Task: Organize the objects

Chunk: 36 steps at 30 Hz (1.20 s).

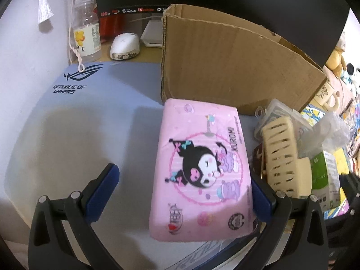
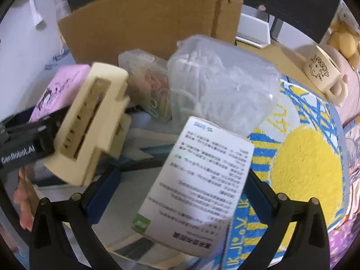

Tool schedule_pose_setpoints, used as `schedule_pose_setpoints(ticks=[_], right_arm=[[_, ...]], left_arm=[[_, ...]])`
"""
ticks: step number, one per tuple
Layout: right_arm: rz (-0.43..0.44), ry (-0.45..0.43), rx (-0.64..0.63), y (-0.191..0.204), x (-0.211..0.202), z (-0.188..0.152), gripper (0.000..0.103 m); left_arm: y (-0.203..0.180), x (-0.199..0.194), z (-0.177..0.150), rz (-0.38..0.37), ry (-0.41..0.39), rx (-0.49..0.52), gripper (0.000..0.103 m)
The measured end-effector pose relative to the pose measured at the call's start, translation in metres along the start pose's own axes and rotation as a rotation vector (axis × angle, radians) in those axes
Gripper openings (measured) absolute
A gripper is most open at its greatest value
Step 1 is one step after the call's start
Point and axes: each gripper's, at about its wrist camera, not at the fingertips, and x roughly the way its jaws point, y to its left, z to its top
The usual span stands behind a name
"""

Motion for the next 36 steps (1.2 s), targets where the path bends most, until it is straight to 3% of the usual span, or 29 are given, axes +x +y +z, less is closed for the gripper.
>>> schedule_pose_setpoints(ticks=[5, 8, 11, 12, 15, 18, 22, 23, 36], right_arm=[[0.007, 0.032, -0.01, -0.002, 0.003, 0.005, 0.103], [0.009, 0.04, -0.011, -0.005, 0.004, 0.004, 0.103], [0.018, 0.054, -0.023, -0.005, 0.004, 0.004, 0.103], [0.021, 0.055, -0.025, -0.006, 0.004, 0.005, 0.103], [0.009, 0.038, -0.01, -0.011, 0.003, 0.006, 0.101], [-0.001, 0.03, 0.003, -0.015, 0.001, 0.006, 0.091], [0.041, -0.003, 0.006, -0.017, -0.006, 0.004, 0.054], [0.056, -0.008, -0.005, -0.017, -0.007, 0.004, 0.052], [0.088, 0.004, -0.021, -0.014, -0.008, 0.002, 0.051]], left_arm=[[-0.006, -0.004, -0.004, 0.011, -0.011, -0.014, 0.101], [-0.01, -0.008, -0.006, -0.011, -0.023, -0.009, 0.091], [-0.01, -0.01, -0.005, -0.057, -0.041, -0.017, 0.067], [-0.008, -0.011, -0.004, -0.054, -0.046, -0.027, 0.066], [-0.005, -0.008, -0.001, -0.038, -0.06, -0.035, 0.066], [-0.004, -0.01, -0.001, -0.032, -0.062, -0.045, 0.066], [0.001, -0.008, 0.001, -0.019, -0.064, -0.077, 0.066], [0.001, -0.009, 0.001, -0.013, -0.067, -0.076, 0.066], [0.006, -0.02, -0.002, 0.01, -0.123, -0.07, 0.066]])
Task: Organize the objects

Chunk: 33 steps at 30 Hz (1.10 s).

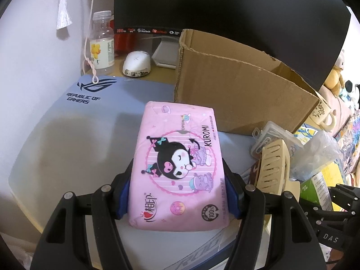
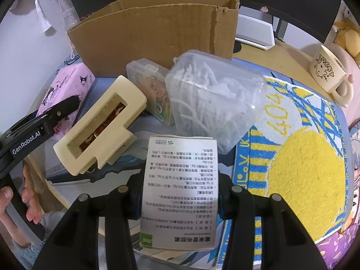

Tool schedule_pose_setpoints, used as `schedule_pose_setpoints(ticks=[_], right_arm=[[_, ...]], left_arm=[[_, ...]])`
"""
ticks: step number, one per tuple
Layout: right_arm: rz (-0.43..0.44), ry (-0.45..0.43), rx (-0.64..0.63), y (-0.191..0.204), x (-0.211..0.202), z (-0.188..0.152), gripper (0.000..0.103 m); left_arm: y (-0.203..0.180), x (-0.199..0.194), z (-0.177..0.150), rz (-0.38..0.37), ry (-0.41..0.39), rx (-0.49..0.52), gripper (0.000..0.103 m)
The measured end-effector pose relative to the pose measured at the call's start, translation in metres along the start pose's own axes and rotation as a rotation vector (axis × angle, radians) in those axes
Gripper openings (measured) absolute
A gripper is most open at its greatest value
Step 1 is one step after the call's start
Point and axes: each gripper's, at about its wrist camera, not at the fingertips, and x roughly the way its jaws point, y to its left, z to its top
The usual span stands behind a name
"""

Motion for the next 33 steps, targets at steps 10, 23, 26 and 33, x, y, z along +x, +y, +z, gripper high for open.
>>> schedule_pose_setpoints(ticks=[10, 23, 26, 33], right_arm=[[0.023, -0.002, -0.025, 0.004, -0.004, -0.002, 0.05], [0.031, -0.021, -0.018, -0.001, -0.016, 0.0, 0.05], [0.029, -0.036, -0.022, -0.001, -0.021, 0.0, 0.05], [-0.027, -0.113, -0.052, 0.002, -0.04, -0.002, 0.05]], left_arm=[[0.016, -0.002, 0.002, 0.052, -0.011, -0.059, 0.066], [0.021, -0.013, 0.003, 0.045, -0.045, -0.073, 0.066], [0.022, -0.015, 0.003, 0.054, -0.053, -0.073, 0.066], [0.023, -0.024, 0.004, 0.072, -0.085, -0.075, 0.066]])
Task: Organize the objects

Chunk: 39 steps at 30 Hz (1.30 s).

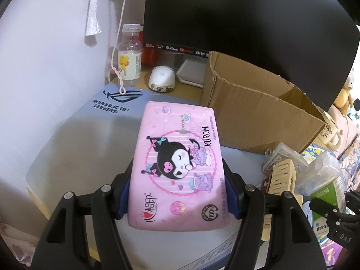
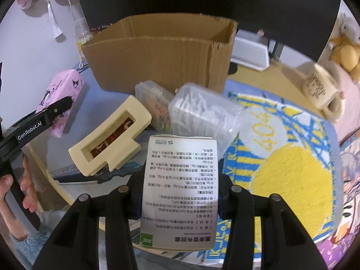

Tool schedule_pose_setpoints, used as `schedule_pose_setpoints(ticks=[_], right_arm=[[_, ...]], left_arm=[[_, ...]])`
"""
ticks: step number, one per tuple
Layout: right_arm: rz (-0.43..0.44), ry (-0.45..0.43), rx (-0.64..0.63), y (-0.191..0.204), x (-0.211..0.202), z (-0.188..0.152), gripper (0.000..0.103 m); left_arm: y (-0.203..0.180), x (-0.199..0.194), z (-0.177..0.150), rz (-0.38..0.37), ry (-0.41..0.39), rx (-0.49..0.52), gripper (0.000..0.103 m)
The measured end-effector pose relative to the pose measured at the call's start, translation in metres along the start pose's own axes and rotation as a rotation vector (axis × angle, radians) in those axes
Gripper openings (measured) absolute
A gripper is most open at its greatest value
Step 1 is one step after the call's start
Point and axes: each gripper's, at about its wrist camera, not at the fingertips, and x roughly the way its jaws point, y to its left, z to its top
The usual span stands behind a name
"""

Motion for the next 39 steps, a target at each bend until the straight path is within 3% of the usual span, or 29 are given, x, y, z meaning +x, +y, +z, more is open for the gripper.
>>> schedule_pose_setpoints(ticks=[23, 30, 39], right_arm=[[0.04, -0.137, -0.015, -0.005, -0.038, 0.014, 0.05], [0.008, -0.163, 0.007, -0.01, -0.045, 0.03, 0.05], [0.011, -0.194, 0.045, -0.011, -0.05, 0.063, 0.05]], left_arm=[[-0.013, -0.042, 0.026, 0.01, -0.14, 0.017, 0.066], [-0.018, -0.041, 0.041, 0.018, -0.161, 0.004, 0.066], [-0.034, -0.044, 0.066, -0.031, -0.175, 0.036, 0.066]])
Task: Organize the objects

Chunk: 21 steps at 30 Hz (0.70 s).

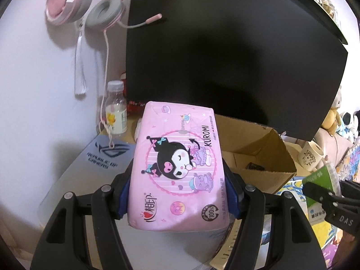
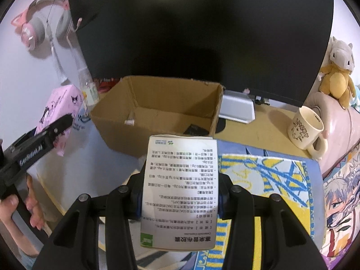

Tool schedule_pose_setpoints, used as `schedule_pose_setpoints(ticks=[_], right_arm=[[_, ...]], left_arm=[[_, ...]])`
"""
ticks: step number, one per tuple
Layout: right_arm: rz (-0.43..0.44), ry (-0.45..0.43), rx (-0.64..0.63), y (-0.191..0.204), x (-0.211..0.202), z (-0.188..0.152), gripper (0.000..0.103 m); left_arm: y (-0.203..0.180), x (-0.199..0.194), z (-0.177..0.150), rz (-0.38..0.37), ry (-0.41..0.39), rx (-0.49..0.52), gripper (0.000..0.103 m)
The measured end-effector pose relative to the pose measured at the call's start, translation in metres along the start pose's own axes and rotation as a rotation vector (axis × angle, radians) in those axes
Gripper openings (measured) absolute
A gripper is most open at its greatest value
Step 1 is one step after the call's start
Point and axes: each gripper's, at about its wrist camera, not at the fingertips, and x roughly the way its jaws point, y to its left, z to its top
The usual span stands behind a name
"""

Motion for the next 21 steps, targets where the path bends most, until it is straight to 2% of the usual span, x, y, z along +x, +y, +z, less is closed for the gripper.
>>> schedule_pose_setpoints(ticks=[6, 10, 16, 21], right_arm=[[-0.012, -0.003, -0.01, 0.003, 0.008, 0.02, 0.05], [-0.02, 0.003, -0.003, 0.002, 0.016, 0.031, 0.05], [-0.018, -0.007, 0.006, -0.003, 0.021, 0.047, 0.05], [0.003, -0.02, 0.062, -0.012, 0.024, 0.061, 0.05]], left_arm=[[-0.007, 0.006, 0.014, 0.028, -0.01, 0.016, 0.066], [-0.006, 0.009, 0.022, 0.009, -0.025, 0.006, 0.066], [-0.01, 0.02, 0.036, 0.022, -0.046, 0.02, 0.066], [-0.011, 0.028, 0.043, 0.007, -0.077, 0.018, 0.066]])
